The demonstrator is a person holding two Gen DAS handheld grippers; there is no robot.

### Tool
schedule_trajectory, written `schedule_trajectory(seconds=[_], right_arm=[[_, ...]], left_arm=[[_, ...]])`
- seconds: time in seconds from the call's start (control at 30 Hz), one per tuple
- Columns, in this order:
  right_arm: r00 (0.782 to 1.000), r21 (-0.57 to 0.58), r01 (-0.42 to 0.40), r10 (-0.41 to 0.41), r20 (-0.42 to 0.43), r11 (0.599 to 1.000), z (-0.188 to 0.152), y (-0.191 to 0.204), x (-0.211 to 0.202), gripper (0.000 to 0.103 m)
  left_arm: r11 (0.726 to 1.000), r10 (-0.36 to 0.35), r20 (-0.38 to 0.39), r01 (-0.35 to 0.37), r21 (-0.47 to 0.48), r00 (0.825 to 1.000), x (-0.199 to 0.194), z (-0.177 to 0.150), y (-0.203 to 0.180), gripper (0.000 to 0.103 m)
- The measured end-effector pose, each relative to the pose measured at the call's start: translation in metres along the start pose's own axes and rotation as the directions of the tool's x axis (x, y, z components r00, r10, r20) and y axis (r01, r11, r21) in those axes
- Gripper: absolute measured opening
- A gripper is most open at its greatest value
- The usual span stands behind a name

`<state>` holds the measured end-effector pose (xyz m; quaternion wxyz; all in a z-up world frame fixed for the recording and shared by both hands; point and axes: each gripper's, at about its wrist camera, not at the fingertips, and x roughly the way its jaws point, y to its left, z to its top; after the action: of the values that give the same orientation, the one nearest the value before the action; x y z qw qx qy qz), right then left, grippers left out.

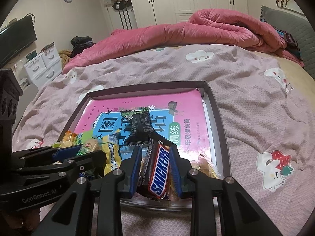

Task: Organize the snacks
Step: 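Lower the biscuit and Snickers bar into the tray onto the snacks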

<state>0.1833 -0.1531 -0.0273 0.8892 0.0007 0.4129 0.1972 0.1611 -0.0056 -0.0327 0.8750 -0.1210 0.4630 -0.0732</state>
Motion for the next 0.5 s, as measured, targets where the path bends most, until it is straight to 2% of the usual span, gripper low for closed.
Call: schedule_trajectory(seconds=[0.17, 0.3, 0.5], right_arm=[[1.000, 0.003, -0.001, 0.001, 0.004, 1.000, -0.0010, -0.0012, -0.0040, 0.030], [1.000, 0.008, 0.001, -0.001, 0.003, 1.000, -0.0012, -0.0023, -0.0052, 0.030], [1.000, 0.007, 0.001, -0.001, 0.001, 1.000, -0.0011, -0.0026, -0.0055, 0.030]], left_arm=[[1.000, -0.001, 0.005, 0.001, 0.001, 1.000, -0.0015, -0.0003, -0.0004, 0.037], [1.000, -0.011, 0.005, 0.011, -0.004, 1.000, -0.0021, -0.0004, -0.0001, 0.044], [1.000, -0.014, 0.012, 0.014, -0.006, 1.000, -0.0044, 0.0000, -0.0009, 0.046]])
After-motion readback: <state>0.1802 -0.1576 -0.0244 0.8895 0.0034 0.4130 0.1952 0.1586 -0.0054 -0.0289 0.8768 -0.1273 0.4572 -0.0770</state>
